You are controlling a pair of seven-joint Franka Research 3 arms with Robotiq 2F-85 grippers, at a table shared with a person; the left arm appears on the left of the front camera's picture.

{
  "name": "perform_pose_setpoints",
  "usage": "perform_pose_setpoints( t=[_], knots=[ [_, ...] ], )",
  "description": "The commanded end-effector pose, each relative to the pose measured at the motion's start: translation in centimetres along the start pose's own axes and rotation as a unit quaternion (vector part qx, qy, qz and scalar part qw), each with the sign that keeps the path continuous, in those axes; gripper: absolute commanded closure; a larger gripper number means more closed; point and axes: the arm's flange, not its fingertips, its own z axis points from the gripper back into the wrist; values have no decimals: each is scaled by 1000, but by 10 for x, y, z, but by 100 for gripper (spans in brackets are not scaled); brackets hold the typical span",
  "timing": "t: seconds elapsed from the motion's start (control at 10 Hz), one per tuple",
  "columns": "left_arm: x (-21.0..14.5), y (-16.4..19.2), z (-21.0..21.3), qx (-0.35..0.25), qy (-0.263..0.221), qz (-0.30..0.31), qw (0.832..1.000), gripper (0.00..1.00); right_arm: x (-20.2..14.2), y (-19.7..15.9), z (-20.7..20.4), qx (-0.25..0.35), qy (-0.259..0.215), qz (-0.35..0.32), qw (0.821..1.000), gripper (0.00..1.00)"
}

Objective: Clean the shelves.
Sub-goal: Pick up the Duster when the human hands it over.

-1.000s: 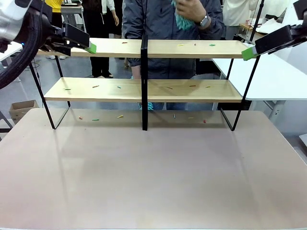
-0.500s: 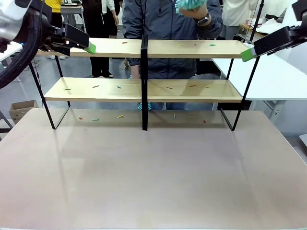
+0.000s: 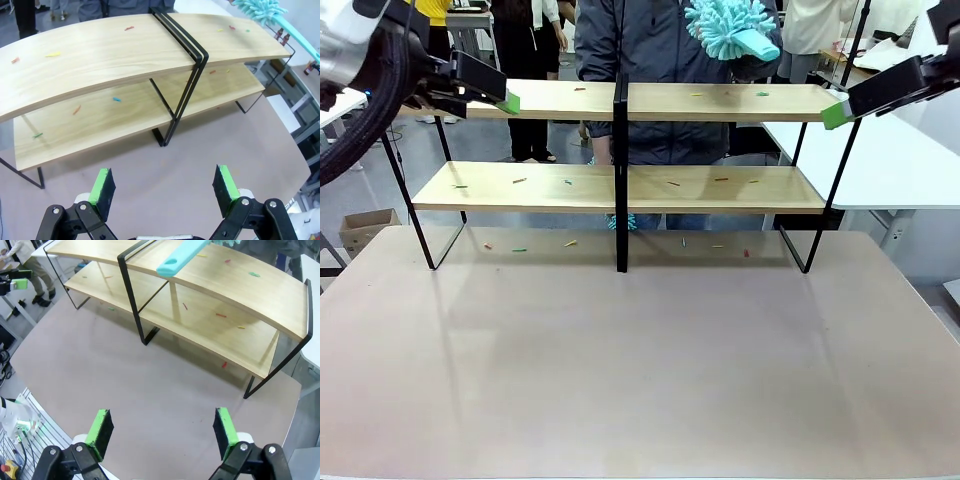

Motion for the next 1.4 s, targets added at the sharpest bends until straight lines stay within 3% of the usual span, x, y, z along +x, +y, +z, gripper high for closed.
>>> perform_pose_setpoints(
  t=[0.0, 0.1, 0.3, 0.5, 0.9, 1.1, 1.3],
  knots=[
    [3, -3, -3, 23, 3, 12, 1000, 0, -1, -4, -3, 3, -6, 1, 1000, 0],
    [0, 0, 0, 0, 0, 0, 1000, 0, 0, 0, 0, 0, 0, 0, 1000, 0],
    [0, 0, 0, 0, 0, 0, 1000, 0, 1, 1, 0, -7, -10, 2, 1000, 0],
    [0, 0, 0, 0, 0, 0, 1000, 0, 3, 6, -6, -6, -24, -35, 999, 0],
    [0, -1, -2, 1, 2, 0, 1000, 0, -1, 14, -20, -14, -16, -54, 998, 0],
    [-26, -11, 4, 12, -46, -18, 999, 0, -2, 13, -20, -18, -11, -49, 999, 0],
    [-47, -17, 6, 36, -45, -35, 998, 0, -3, 11, -23, -17, -7, -54, 998, 0]
  ],
)
